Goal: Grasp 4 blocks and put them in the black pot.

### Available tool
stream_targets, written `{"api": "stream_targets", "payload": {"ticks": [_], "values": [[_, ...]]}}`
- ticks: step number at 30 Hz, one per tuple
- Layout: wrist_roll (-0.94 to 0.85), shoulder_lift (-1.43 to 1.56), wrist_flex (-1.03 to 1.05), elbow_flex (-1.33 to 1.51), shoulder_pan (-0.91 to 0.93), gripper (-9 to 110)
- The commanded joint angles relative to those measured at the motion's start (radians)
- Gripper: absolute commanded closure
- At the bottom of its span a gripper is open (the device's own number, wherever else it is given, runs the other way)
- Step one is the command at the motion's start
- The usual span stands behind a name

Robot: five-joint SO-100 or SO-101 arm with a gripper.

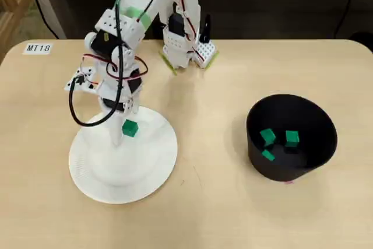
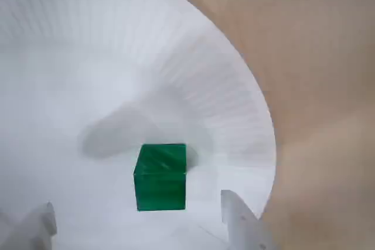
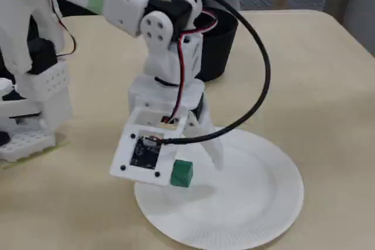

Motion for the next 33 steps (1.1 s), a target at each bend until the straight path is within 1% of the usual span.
{"api": "stream_targets", "payload": {"ticks": [1, 6, 13, 15, 19, 26, 30, 33], "values": [[0.009, -0.002, -0.018, -0.020, 0.002, 62], [0.026, -0.020, -0.066, -0.020, -0.006, 65], [0.040, -0.074, -0.117, -0.029, -0.009, 78], [0.043, -0.084, -0.133, -0.029, -0.012, 84], [0.067, -0.115, -0.155, -0.054, -0.020, 104], [0.063, -0.064, -0.149, -0.086, -0.048, 104], [0.052, 0.083, -0.164, -0.087, -0.061, 104], [0.005, 0.199, -0.207, -0.075, -0.106, 104]]}}
